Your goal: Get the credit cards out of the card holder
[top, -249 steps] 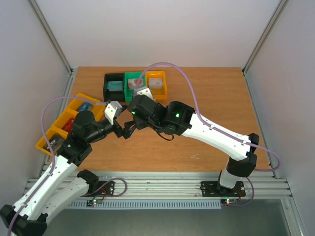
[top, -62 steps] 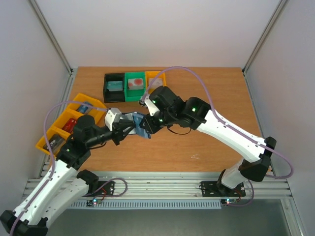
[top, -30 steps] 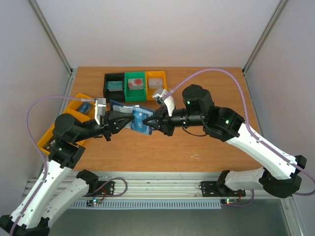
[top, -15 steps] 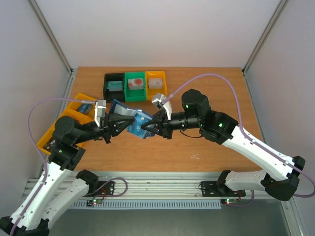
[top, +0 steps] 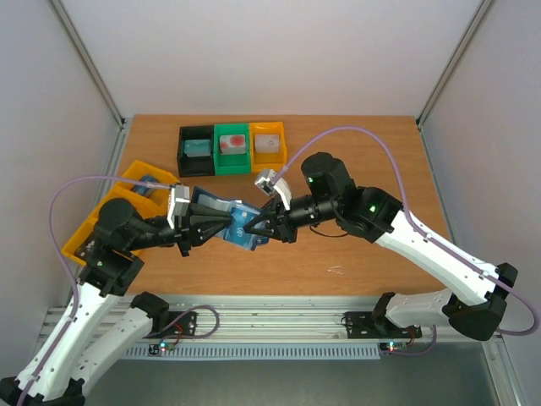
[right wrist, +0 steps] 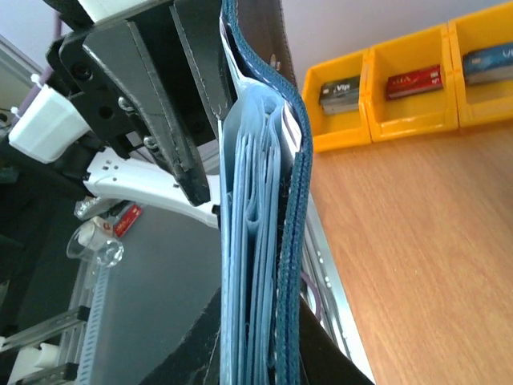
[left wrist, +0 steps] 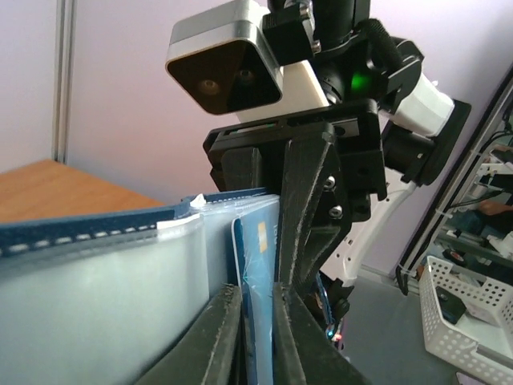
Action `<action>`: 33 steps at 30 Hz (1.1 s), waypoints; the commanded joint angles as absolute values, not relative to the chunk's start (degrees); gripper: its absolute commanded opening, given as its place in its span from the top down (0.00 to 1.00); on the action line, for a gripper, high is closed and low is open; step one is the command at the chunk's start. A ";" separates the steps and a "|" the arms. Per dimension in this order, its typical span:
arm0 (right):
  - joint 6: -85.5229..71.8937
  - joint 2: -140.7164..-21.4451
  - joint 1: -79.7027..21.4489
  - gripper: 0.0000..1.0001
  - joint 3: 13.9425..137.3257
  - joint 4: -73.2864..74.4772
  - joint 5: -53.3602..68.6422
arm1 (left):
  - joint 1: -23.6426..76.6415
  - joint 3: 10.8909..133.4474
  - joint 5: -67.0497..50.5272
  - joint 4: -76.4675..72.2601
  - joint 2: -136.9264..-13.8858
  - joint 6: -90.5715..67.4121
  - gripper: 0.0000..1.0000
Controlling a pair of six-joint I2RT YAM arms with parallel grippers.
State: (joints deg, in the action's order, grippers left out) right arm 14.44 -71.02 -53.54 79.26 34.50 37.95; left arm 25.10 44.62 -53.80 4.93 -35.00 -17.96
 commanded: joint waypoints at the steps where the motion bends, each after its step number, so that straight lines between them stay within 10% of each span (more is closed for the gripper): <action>1: 16.14 -71.46 -53.70 0.99 82.41 34.18 42.57 | 25.40 46.99 -55.39 12.36 -36.19 -11.38 0.85; 23: 18.73 -70.77 -53.79 0.99 84.97 28.17 42.30 | 28.42 47.64 -56.49 17.71 -40.33 -8.97 0.69; 33: 18.69 -70.89 -53.79 0.99 83.82 25.51 41.19 | 29.18 47.96 -54.11 17.25 -40.05 -9.22 1.00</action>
State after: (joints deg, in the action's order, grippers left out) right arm 18.06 -71.64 -52.71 82.21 40.91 37.26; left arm 27.29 48.10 -53.15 14.33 -38.65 -9.13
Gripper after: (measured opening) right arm 0.123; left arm 0.013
